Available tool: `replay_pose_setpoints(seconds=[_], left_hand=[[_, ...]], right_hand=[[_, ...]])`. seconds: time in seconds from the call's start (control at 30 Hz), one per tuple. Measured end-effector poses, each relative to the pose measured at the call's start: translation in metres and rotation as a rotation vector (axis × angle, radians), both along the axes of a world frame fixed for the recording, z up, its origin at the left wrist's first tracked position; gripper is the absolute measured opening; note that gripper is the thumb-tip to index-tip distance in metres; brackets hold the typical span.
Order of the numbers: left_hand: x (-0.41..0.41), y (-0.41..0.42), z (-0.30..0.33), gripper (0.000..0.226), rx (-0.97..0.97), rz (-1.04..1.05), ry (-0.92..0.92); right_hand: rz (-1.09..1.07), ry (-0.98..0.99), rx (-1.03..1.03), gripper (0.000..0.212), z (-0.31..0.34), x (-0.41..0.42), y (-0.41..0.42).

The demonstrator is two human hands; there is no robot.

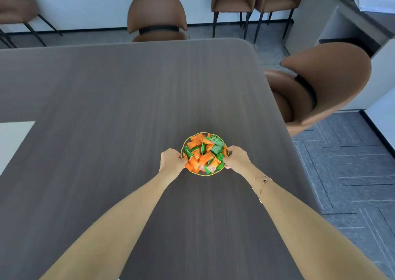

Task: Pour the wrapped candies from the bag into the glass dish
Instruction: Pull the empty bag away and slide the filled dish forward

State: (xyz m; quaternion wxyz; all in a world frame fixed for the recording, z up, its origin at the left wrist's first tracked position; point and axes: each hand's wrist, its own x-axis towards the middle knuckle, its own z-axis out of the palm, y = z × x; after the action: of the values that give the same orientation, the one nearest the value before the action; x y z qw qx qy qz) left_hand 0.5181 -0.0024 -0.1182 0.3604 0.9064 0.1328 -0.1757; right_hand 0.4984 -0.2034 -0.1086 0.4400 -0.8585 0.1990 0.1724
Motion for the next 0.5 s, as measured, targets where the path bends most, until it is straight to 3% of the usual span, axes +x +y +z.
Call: replay_pose_setpoints(seconds=[0.13,0.27,0.5], left_hand=[[0.001,0.0,-0.003,0.026,-0.03,0.002,-0.012],[0.0,0.002,-0.006,0.03,-0.028,-0.006,-0.031],[-0.003,0.003,-0.005,0.026,-0.038,-0.002,-0.016]], right_hand=[[0.016,0.012,-0.008,0.006,-0.001,-0.001,0.0],[0.025,0.021,-0.003,0.02,-0.005,0.001,0.0],[0.052,0.026,-0.01,0.02,-0.011,0.003,-0.003]])
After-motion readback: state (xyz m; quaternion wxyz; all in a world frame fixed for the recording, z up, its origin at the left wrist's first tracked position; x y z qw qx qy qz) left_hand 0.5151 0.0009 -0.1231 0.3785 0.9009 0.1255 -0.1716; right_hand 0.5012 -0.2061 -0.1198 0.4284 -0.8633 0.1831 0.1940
